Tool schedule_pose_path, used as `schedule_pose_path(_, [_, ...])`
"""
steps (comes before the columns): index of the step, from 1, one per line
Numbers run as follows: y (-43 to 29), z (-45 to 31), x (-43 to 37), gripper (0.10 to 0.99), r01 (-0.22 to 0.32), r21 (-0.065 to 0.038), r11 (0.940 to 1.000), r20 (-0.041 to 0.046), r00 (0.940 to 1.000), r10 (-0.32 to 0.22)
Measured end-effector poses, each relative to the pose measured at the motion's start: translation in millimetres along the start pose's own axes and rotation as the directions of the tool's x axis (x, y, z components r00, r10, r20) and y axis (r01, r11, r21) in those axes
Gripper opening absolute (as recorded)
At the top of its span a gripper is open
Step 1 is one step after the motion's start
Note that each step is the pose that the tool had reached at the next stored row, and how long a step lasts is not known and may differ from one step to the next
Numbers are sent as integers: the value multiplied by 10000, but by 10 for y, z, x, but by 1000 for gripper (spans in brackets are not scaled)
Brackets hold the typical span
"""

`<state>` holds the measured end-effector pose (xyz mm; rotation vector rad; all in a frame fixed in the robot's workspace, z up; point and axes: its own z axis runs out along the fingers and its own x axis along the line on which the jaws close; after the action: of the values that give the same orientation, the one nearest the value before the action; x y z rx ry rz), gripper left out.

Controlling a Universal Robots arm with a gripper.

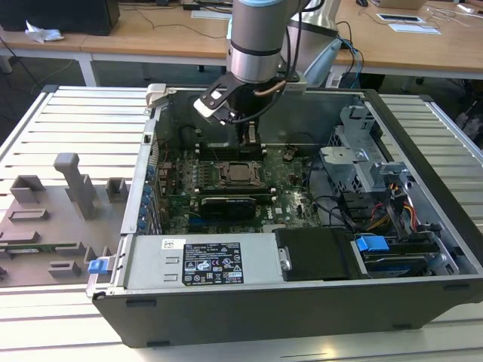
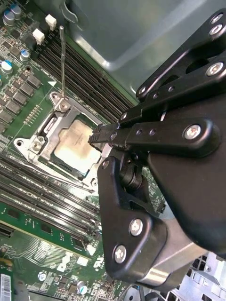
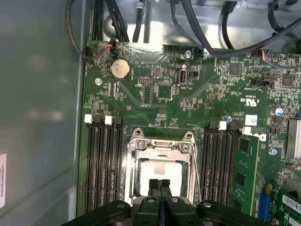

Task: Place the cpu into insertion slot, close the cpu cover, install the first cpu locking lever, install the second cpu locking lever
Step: 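Close the cpu cover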

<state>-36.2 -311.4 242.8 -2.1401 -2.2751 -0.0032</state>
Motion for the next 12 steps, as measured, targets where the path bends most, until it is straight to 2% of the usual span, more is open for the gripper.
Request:
schedule_pose_path(4, [-44,16,2,106,0,0,10000,0,10000,0])
schedule_pose_path(12, [-76,55,4,106,0,0,10000,0,10000,0])
